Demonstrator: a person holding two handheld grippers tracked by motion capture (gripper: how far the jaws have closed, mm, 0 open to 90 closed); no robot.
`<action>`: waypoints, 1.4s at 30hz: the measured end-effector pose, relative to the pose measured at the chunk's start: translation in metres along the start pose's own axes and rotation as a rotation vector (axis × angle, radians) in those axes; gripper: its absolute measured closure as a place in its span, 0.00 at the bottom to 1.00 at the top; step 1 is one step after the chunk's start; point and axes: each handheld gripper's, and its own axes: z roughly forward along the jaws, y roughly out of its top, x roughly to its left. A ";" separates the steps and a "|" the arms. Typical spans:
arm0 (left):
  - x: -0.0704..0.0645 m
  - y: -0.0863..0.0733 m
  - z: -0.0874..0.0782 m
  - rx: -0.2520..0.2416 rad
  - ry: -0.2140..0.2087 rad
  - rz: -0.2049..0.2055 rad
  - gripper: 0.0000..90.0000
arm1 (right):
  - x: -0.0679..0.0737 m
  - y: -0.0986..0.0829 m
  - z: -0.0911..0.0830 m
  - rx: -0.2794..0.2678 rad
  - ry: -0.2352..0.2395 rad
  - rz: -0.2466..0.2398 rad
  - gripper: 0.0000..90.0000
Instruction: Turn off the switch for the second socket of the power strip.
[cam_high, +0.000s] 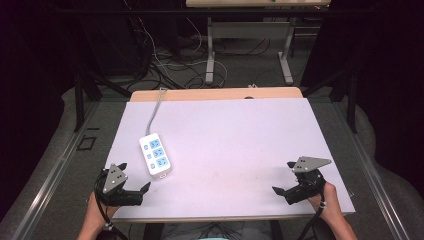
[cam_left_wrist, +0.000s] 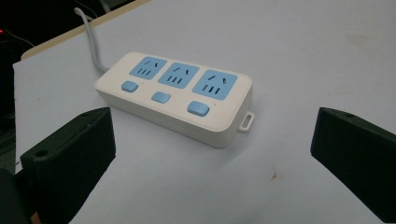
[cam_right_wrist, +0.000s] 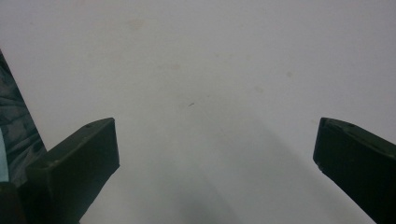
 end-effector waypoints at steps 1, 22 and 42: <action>0.000 0.000 0.000 -0.001 0.000 -0.003 0.00 | 0.000 0.000 -0.001 0.002 0.010 -0.003 0.00; 0.001 0.006 -0.002 0.011 0.030 0.010 0.00 | 0.000 -0.001 0.001 -0.015 0.003 0.006 0.00; 0.014 0.020 -0.001 0.057 0.085 -0.047 0.00 | -0.001 0.000 0.003 0.022 0.017 -0.009 0.00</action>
